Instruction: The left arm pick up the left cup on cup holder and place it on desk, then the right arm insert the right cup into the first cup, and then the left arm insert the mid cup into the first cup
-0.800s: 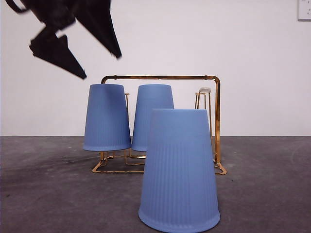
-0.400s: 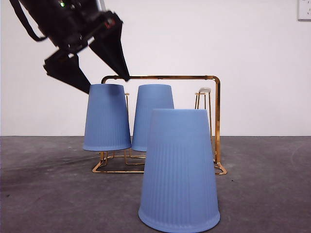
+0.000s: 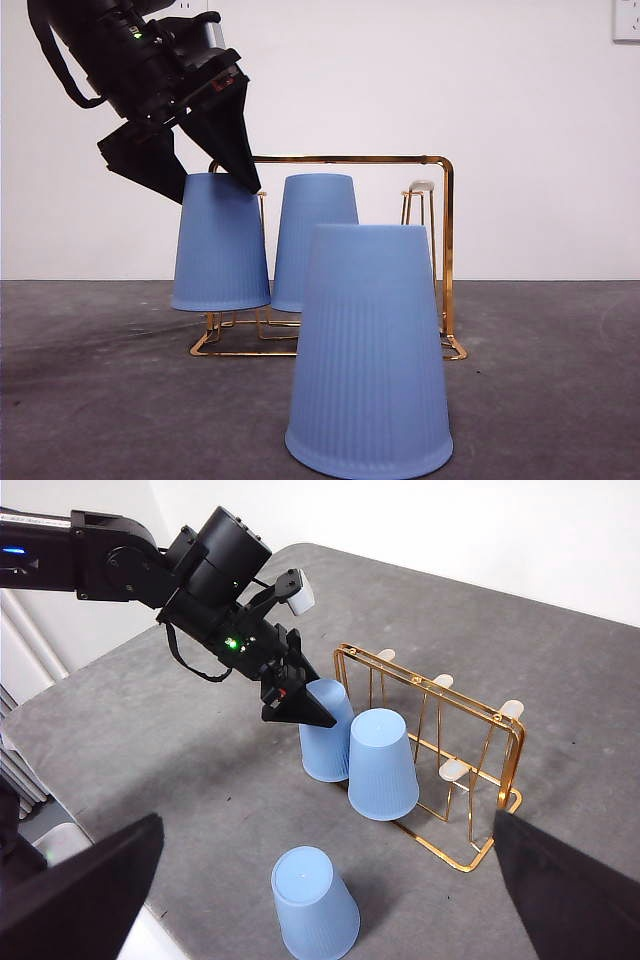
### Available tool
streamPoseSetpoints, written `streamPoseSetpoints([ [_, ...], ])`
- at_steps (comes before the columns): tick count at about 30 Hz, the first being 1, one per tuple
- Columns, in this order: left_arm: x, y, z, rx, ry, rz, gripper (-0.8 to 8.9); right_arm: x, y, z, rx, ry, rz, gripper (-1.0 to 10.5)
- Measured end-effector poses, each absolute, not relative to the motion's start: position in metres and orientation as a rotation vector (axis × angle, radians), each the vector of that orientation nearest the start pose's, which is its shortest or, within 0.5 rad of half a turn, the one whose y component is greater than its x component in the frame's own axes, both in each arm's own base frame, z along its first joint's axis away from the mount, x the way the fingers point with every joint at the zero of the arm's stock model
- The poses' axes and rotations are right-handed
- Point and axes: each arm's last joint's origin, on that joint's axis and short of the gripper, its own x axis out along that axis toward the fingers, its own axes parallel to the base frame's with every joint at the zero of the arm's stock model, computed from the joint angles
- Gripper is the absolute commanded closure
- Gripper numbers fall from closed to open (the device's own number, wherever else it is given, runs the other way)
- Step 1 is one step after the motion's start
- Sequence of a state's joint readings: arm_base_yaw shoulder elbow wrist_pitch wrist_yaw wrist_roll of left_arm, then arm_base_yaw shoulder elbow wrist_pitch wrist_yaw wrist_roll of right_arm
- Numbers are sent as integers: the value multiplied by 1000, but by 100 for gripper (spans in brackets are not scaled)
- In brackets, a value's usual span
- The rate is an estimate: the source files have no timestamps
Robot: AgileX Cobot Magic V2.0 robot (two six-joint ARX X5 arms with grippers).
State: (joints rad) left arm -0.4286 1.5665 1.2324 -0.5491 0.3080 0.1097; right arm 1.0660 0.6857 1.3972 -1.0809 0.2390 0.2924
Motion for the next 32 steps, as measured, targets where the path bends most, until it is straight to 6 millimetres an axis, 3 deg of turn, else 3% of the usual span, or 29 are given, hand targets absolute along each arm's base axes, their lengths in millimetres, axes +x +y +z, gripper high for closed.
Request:
streamPoseSetpoints([
  [3,297,-146,271,151,857,-738,539,31,42,441,43,417,762,421],
  [17,296,-145,275,151,844,-737,541,31,42,441,44,417,762,421],
  [32,264,-130,326,149,668,-722,541,31,42,441,46,418,761,421],
])
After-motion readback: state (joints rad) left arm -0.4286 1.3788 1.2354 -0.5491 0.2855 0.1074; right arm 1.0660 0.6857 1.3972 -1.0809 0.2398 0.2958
